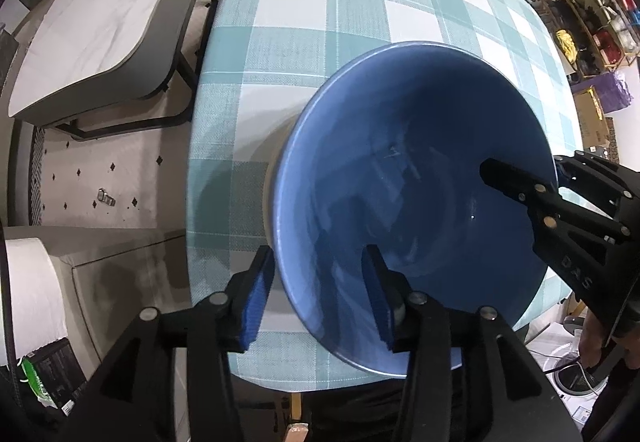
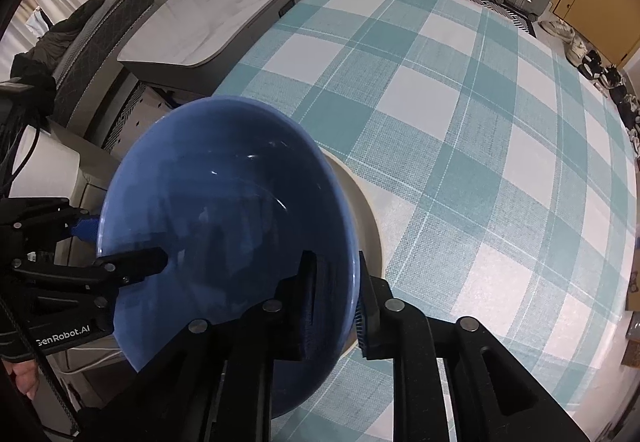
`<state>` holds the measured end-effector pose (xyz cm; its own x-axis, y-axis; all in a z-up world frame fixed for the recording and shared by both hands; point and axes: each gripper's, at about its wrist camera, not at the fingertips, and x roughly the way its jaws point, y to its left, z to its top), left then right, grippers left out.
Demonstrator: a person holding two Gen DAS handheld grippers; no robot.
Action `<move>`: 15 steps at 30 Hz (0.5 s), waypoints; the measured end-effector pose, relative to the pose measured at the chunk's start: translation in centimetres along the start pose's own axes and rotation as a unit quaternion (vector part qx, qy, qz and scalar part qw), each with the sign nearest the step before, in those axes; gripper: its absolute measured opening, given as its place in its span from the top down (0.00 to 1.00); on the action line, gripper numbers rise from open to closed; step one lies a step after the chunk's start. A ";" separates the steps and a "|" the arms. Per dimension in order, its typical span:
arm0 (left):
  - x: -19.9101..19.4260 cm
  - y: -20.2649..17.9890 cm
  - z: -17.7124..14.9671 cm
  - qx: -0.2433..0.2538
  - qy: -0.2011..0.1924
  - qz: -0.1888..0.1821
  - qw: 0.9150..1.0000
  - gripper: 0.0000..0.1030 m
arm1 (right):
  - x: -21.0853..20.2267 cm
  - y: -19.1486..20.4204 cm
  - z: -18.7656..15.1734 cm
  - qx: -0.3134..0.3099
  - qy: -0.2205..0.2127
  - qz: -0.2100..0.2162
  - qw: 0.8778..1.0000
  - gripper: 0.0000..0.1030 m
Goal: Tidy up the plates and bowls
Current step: 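Lower the blue bowls onto the beige plate stack and open both tools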
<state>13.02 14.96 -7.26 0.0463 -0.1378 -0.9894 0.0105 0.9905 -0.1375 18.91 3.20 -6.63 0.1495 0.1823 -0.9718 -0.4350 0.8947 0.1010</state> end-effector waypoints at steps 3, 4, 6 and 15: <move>-0.1 0.0 0.0 0.004 -0.001 0.007 1.000 0.55 | -0.5 0.2 0.1 -0.002 -0.012 -0.004 1.000 0.53; -0.2 0.0 0.0 0.004 -0.002 0.009 1.000 0.55 | -0.7 0.3 0.1 -0.002 -0.020 -0.006 1.000 0.46; -0.4 0.1 0.0 0.003 -0.006 0.013 1.000 0.54 | -1.0 0.3 0.3 -0.004 -0.025 -0.004 1.000 0.45; -3.0 0.2 -0.1 -0.008 -0.053 0.030 0.998 0.54 | -2.8 0.1 0.5 -0.011 -0.064 -0.012 0.998 0.43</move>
<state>12.75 15.60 -4.34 0.1509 -0.0772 -0.9855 -0.0110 0.9968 -0.0798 18.87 2.96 -3.83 0.2713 0.2126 -0.9387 -0.4493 0.8905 0.0718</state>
